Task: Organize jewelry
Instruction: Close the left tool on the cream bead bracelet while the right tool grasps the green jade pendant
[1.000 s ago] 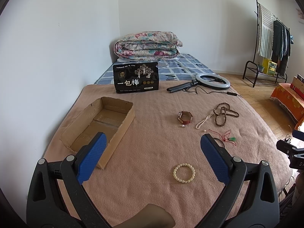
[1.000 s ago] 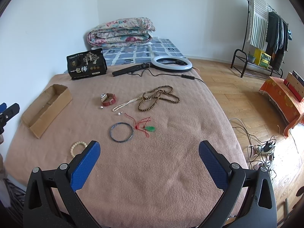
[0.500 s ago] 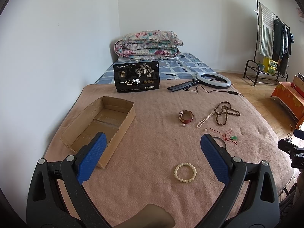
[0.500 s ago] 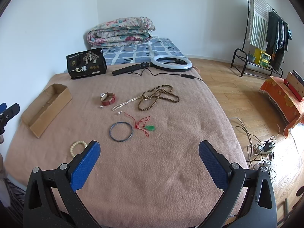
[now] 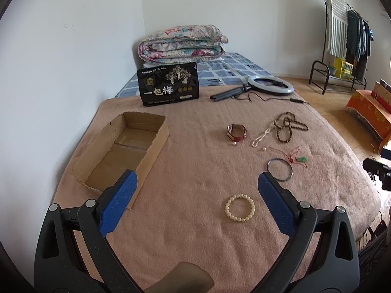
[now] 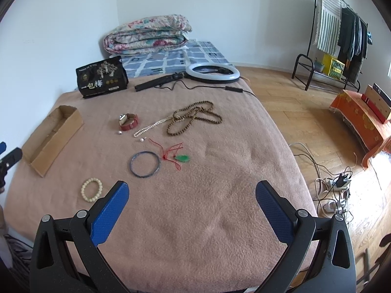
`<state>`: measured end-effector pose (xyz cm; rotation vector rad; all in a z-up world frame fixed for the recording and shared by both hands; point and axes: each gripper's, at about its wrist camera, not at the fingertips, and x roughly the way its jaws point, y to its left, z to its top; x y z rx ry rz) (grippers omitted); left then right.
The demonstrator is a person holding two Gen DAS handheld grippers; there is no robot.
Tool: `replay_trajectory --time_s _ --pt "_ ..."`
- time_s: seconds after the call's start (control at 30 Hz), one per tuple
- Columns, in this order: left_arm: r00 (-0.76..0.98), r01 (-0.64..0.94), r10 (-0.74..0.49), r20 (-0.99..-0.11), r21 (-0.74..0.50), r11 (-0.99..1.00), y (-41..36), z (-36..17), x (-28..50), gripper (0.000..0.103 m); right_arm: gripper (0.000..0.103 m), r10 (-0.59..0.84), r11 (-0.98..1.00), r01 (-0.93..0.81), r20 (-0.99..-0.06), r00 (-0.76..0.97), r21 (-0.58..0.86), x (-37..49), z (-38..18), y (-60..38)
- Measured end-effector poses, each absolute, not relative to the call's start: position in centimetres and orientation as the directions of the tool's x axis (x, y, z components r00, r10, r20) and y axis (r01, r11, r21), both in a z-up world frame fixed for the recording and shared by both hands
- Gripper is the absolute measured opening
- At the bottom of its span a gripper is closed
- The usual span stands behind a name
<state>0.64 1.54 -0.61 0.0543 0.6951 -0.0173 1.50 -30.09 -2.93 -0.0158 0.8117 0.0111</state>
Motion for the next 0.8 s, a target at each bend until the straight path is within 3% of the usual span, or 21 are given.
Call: replay_trajectory --time_s 0.3,0.5,0.77,0.8 --pt "0.69 0.087 -0.031 -0.723 0.04 0.995 1.1 -3.4 2.1 0.1 0.103 0.0 0.992 -0.095 -0.741 0.671 -0.086 5.0 -2.7 -29.5" --pt "0.594 0.134 -0.08 -0.801 0.0 0.991 1.4 -6.4 4.2 0.073 0.103 0.059 0.979 -0.19 -0.793 0.606 -0.072 9.4 -5.6 -29.6" --pt "0.467 0.178 -0.173 -0.867 -0.1 0.979 0.4 -10.5 6.8 0.057 0.095 0.102 0.944 -0.318 -0.833 0.543 -0.091 12.7 -10.3 -28.9" --pt "0.453 0.176 -0.18 -0.873 -0.111 0.978 0.3 -11.0 7.1 0.051 0.091 0.11 0.938 -0.334 -0.838 0.535 -0.09 13.0 -10.9 -28.9"
